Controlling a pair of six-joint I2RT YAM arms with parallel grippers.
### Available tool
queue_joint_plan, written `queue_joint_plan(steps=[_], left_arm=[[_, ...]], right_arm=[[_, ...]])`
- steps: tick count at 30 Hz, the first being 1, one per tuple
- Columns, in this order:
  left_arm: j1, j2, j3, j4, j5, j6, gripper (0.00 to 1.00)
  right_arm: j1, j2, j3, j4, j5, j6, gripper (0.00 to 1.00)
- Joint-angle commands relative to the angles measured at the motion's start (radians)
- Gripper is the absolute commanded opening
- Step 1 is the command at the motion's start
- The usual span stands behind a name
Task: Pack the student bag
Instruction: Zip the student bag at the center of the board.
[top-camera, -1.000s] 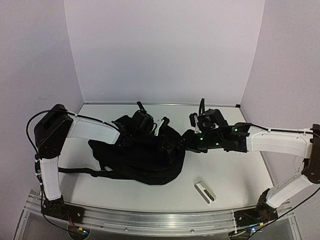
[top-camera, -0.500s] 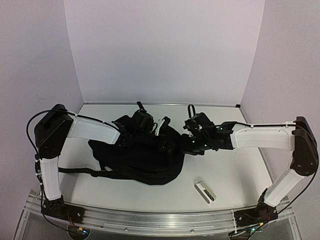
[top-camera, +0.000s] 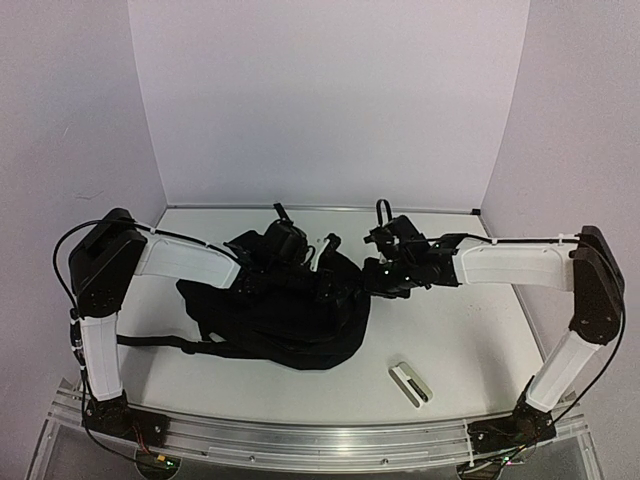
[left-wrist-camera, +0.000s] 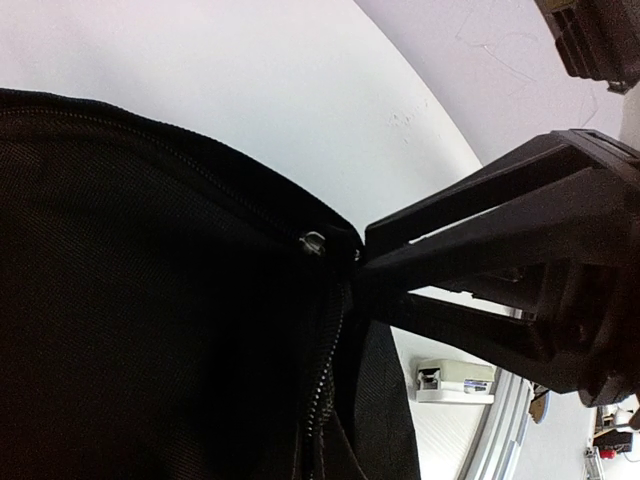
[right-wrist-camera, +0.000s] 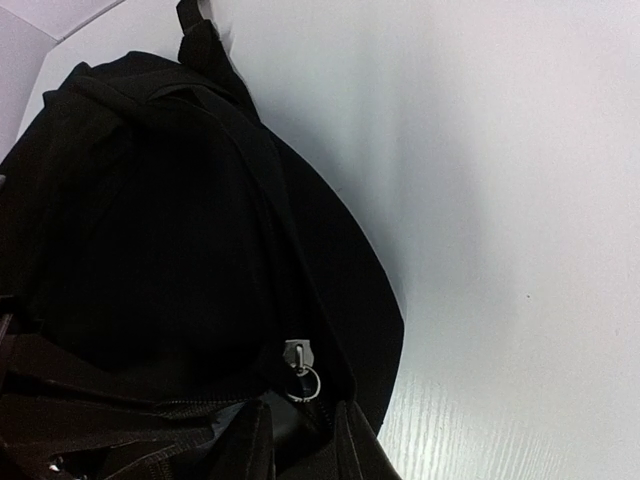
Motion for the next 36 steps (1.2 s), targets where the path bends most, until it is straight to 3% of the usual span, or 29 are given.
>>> queue_joint_plan(steps=[1,6,16,22,36], left_arm=[[0.006,0.001,0.037,0.023,0.016,0.017,0.00],[0.005,0.004,0.042,0.017,0.015,0.019,0.00],[0.006,0.008,0.046,0.019,0.011,0.016,0.00],[0.006,0.014,0.053,0.019,0.017,0.015,0.00],[0.006,0.008,0.045,0.018,0.013,0.014,0.00]], right_arm=[[-0.003,0.036,0.043,-0.013,0.007,-0.033,0.18],[-0.003,0.037,0.054,-0.021,0.019,-0.039,0.13],[0.010,-0.071,0.084,-0.081,-0.019,-0.050,0.22],[0.011,-0.040,0.079,-0.082,-0.045,-0.061,0.14],[0.008,0.040,0.095,-0.089,-0.010,-0.055,0.15]])
